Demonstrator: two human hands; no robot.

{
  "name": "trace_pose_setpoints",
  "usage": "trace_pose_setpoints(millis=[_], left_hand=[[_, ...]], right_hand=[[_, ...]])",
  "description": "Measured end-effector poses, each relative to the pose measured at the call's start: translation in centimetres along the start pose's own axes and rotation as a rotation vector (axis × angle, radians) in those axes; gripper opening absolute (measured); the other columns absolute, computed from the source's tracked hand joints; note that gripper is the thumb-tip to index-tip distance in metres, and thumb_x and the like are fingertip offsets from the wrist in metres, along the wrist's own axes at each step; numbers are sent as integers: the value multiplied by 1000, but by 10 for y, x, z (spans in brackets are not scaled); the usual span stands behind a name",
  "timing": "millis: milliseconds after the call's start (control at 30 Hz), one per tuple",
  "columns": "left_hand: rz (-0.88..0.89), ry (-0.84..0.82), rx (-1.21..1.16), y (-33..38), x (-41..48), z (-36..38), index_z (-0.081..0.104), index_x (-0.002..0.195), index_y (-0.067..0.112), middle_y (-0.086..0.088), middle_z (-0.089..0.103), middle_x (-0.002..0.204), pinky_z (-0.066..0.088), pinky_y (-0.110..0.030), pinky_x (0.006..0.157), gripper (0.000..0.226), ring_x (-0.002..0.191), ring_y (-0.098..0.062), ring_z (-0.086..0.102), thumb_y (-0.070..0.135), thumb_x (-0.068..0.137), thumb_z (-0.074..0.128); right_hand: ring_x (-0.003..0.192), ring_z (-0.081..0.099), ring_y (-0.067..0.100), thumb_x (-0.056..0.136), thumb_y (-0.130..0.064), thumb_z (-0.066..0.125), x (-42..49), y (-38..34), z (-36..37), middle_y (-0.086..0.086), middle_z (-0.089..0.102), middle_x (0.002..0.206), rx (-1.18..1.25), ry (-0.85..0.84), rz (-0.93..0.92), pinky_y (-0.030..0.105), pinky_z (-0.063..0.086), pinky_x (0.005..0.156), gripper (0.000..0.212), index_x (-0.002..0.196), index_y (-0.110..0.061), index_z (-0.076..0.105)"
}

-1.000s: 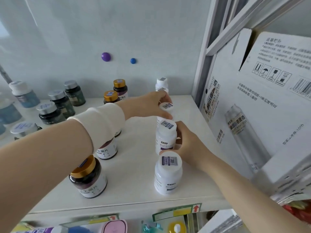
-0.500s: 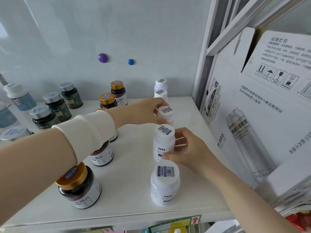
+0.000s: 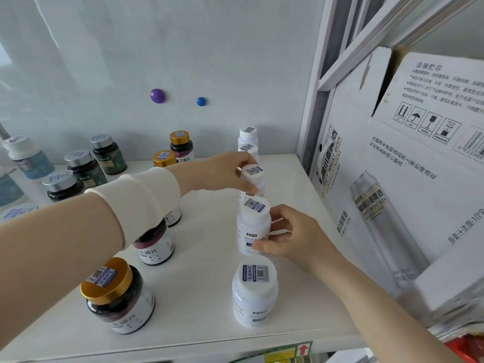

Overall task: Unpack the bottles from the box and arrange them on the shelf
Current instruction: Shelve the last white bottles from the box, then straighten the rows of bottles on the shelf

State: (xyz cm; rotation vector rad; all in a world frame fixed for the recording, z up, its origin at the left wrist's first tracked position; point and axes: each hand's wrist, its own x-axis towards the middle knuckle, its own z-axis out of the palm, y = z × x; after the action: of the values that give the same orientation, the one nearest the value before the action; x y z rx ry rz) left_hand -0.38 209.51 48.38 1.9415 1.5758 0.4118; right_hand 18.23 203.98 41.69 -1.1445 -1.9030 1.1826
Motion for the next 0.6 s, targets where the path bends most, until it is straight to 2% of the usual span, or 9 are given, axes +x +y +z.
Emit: trace_pose_setpoints(millis=[100,200,267,367,467,600], left_hand=[[-22,8,-5,3,-4,2,44,124,21,6,56,112,45,-25,88,52,106,-16,57,21,80,72],[-54,11,-5,6,-12,-3,34,138,21,4,50,121,44,-27,96,70,108,-14,55,20,80,73],[-53,39,56,10,-23,-17,39,135,21,4,53,126,45,-32,99,63,110,-15,57,21,81,71],[-57,101,270,14,-50,-48,50,125,25,10,60,119,44,-32,98,44,107,-13,58,26,84,67],[-125,97,518,10,-78,-74,51,117,27,9,63,114,43,-30,93,30,99,-12,54,29,88,61],[-314,41,755,-6,-115,-95,46,129,16,-1,60,116,38,-24,79,44,90,-12,48,27,89,61]], right_hand=[[87,67,5,66,-17,83,-1,-3,-1,-14,64,94,-18,-48,34,14,54,74,43,91,-35,53],[99,60,3,70,-25,79,-8,-18,-9,-16,57,111,-107,-169,59,22,51,88,57,117,-30,47],[108,53,4,74,-32,75,-13,-36,-18,-14,50,124,-223,-185,33,22,45,93,67,132,-28,41],[121,47,10,80,-37,67,-15,-73,-27,-9,43,138,-375,-130,-66,27,39,101,64,136,-25,39],[129,41,17,83,-44,62,-2,-114,-20,-3,37,144,-685,-124,-179,33,36,104,67,140,-23,35],[124,45,26,86,-40,61,21,-153,12,8,43,138,-1063,-206,-282,38,40,102,64,138,-14,35]])
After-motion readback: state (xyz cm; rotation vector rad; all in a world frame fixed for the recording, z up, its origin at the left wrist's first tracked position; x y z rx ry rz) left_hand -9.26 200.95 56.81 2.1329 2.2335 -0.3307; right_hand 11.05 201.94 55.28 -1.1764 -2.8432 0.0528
